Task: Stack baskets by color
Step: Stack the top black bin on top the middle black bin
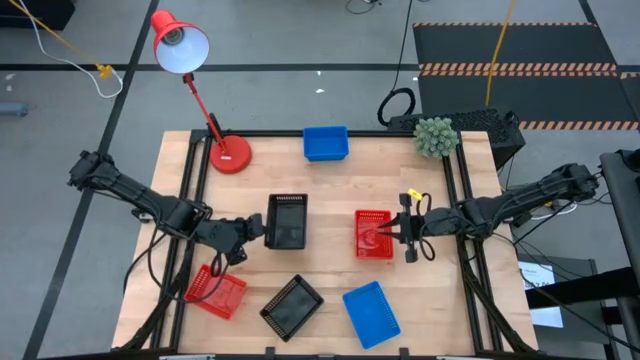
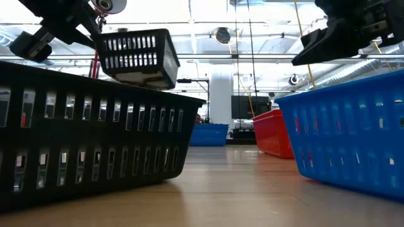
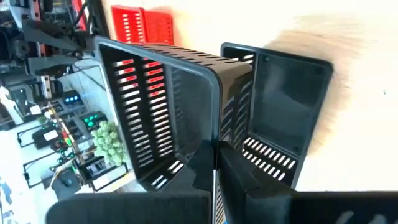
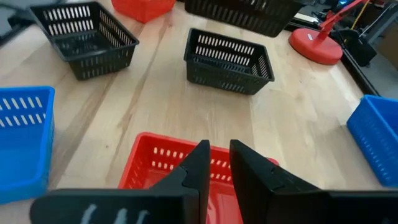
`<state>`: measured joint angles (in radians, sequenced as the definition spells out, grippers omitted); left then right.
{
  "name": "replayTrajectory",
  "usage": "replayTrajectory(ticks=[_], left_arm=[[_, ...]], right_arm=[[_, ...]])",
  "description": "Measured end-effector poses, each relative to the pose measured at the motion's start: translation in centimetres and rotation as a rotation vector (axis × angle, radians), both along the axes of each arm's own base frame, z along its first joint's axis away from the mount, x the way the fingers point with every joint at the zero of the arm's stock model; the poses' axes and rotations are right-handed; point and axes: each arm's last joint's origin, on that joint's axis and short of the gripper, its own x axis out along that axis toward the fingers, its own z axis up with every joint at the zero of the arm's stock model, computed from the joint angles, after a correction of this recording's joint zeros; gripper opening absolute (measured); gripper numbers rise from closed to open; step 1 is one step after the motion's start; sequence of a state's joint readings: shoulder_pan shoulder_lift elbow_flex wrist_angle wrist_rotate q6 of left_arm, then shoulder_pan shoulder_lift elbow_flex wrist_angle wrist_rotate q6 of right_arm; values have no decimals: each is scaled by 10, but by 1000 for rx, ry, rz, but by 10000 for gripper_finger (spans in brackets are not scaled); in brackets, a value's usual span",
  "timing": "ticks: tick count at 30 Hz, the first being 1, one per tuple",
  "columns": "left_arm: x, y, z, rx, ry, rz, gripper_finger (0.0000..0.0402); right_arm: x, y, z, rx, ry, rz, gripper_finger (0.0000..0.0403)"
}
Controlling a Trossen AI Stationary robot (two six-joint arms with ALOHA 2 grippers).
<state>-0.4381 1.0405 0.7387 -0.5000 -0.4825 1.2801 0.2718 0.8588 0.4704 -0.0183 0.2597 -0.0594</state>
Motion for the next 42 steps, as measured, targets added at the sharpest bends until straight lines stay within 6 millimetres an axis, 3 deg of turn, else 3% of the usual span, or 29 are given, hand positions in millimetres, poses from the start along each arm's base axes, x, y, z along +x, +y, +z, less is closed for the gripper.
replayTrajectory(ticks=[6, 22, 42], left_arm=[[-2, 1, -7, 26, 31, -21, 10], [15, 15, -40, 50, 103, 64, 5], [20, 22, -48, 17, 163, 87, 26]], right_arm=[[0, 0, -4, 39, -31, -13, 57], [3, 1, 6, -137, -135, 73, 57], [3, 1, 7, -134, -145, 72, 57]])
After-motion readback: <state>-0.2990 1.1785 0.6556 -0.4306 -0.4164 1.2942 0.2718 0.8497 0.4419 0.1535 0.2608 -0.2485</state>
